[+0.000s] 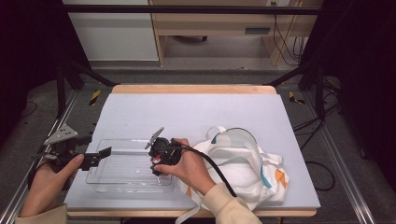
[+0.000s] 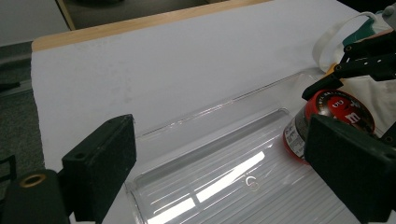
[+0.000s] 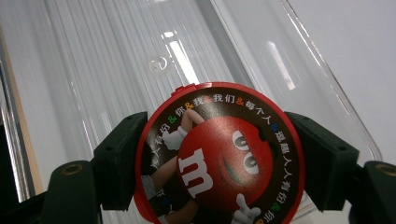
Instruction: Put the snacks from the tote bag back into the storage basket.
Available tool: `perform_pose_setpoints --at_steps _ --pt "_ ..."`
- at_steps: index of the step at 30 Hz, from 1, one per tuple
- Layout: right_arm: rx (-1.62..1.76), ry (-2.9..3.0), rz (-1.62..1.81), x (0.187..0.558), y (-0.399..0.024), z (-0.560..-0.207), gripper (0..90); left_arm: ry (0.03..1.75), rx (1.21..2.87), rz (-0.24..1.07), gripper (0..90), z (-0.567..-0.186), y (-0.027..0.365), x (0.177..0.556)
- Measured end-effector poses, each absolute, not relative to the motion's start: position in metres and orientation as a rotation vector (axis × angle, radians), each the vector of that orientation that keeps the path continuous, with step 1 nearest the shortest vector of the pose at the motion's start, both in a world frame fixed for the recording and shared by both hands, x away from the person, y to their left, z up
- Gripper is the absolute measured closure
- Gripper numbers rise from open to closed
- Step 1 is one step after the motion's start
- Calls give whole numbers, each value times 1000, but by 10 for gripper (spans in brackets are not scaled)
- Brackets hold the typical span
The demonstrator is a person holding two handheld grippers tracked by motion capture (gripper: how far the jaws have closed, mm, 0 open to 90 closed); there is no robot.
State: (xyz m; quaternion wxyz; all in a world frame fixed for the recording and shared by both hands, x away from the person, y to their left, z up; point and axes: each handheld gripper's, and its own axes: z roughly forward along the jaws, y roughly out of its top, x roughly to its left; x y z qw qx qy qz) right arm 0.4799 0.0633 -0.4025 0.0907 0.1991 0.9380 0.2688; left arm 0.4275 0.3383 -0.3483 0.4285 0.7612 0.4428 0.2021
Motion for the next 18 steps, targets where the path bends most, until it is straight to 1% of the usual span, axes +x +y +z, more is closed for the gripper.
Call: perform_pose_setpoints --at_steps 18 --pt "597 2805 796 481 64 -408 256 1106 1902 498 94 -350 337 428"
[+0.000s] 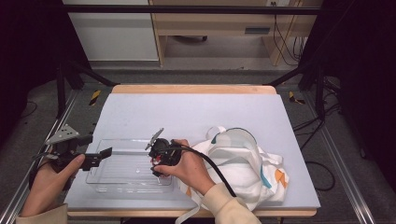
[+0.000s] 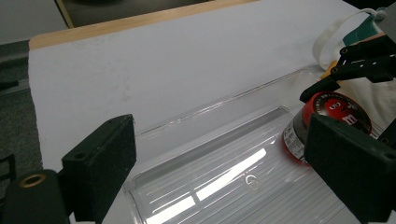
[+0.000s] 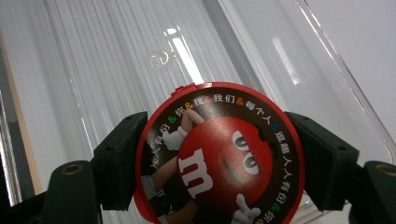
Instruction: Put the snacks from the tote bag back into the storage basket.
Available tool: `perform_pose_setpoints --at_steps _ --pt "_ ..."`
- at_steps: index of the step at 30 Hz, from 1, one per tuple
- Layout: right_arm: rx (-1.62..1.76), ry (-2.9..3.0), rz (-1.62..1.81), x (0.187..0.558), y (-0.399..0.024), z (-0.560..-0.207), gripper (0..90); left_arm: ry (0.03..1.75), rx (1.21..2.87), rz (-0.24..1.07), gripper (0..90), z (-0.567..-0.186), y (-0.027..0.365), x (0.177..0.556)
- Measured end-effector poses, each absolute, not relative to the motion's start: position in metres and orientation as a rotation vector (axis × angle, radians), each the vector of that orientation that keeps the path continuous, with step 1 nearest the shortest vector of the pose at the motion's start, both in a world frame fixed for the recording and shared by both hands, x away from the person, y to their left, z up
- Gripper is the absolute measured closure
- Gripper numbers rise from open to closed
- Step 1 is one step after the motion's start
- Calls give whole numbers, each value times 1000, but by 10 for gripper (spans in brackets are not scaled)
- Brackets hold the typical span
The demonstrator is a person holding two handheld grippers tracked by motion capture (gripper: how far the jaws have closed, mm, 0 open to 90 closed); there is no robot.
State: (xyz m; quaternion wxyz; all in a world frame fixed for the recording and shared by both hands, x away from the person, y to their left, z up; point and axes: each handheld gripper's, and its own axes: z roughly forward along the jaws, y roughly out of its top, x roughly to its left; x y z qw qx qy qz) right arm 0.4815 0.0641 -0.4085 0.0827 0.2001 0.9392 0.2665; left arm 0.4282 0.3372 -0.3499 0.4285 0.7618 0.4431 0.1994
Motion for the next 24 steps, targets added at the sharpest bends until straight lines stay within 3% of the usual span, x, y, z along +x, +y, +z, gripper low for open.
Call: perform_pose_setpoints --at_steps 24 --pt "613 2825 796 483 64 -414 255 1106 1903 498 93 -350 337 428"
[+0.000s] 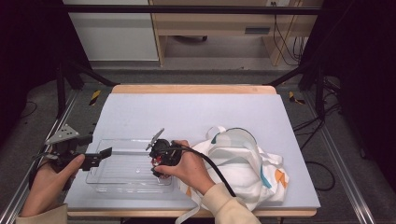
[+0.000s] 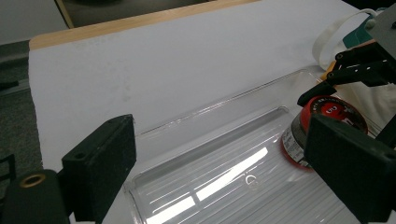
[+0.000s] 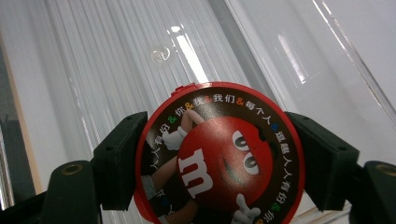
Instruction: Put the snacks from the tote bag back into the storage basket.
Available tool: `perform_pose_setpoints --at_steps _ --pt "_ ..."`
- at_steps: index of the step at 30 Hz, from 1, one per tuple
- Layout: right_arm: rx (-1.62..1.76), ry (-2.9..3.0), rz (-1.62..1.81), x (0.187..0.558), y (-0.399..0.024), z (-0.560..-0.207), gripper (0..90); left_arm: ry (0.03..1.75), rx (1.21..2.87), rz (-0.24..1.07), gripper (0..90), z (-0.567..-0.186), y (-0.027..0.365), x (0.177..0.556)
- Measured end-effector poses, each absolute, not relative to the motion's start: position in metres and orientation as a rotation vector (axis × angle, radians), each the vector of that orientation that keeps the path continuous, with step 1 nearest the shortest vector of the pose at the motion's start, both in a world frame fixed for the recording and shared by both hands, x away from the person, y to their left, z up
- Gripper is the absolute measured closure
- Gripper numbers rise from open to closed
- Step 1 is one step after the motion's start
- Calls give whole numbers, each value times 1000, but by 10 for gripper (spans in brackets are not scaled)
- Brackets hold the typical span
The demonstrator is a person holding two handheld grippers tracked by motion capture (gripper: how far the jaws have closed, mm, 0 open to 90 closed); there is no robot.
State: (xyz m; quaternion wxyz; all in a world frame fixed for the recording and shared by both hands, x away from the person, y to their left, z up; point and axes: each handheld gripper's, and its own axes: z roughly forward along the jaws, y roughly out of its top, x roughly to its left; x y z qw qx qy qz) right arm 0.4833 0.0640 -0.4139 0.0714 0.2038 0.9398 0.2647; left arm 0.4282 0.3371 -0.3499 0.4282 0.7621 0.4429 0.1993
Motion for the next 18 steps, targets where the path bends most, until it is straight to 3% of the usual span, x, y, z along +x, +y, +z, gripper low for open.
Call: perform_pose_setpoints --at_steps 18 --pt "592 2822 792 482 64 -415 244 1101 1914 498 93 -351 335 429"
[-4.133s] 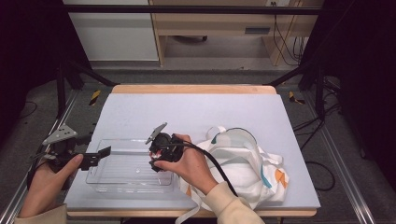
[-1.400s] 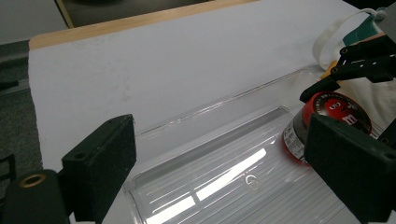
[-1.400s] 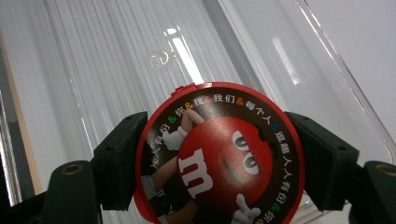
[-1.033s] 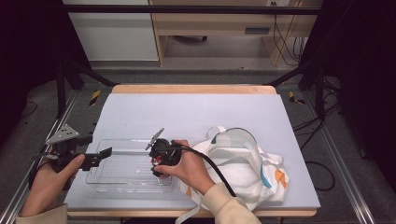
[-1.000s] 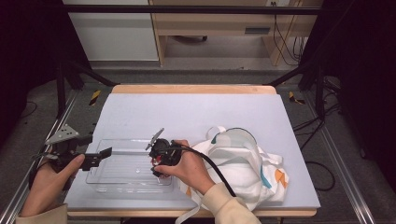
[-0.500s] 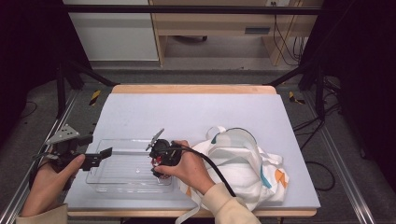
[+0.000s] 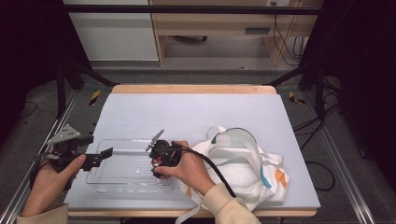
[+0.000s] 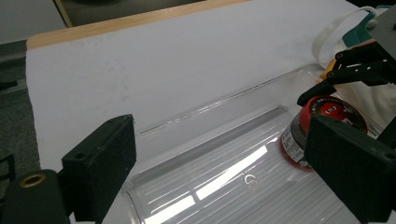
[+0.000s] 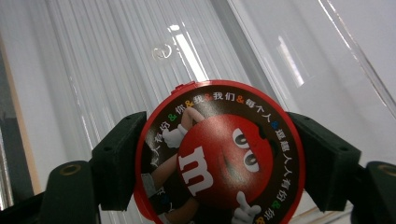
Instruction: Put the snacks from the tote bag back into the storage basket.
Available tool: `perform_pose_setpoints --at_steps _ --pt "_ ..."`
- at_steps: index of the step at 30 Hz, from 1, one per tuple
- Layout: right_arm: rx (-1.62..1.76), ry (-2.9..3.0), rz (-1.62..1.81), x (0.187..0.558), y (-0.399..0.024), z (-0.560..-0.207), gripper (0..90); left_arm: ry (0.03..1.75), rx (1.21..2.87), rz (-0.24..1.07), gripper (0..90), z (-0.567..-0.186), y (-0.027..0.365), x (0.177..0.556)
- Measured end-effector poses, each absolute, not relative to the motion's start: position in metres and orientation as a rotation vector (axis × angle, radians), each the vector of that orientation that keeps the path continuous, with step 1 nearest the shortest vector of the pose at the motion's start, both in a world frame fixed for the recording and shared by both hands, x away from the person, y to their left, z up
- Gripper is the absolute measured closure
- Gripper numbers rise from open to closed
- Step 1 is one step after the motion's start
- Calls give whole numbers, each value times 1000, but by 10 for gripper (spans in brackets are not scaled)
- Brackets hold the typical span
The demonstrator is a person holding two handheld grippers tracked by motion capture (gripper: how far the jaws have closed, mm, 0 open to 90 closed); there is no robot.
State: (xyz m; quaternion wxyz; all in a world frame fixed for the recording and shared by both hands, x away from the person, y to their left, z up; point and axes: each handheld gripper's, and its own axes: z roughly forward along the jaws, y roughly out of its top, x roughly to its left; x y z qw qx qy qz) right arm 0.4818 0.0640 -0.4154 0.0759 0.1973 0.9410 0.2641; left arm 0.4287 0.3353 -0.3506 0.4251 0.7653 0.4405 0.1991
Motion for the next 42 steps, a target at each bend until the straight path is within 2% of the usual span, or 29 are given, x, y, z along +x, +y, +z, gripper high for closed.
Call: perform_pose_setpoints --at_steps 7,20,29,42 --pt "585 2802 791 481 62 -414 155 1098 1921 497 94 -351 334 429" --pt "611 2747 863 475 54 -400 98 1104 1925 494 93 -353 334 430" --pt "645 2724 902 471 43 -392 92 1130 1920 494 93 -356 340 432" --pt "667 2673 941 458 23 -387 87 1119 1965 486 93 -362 330 435"
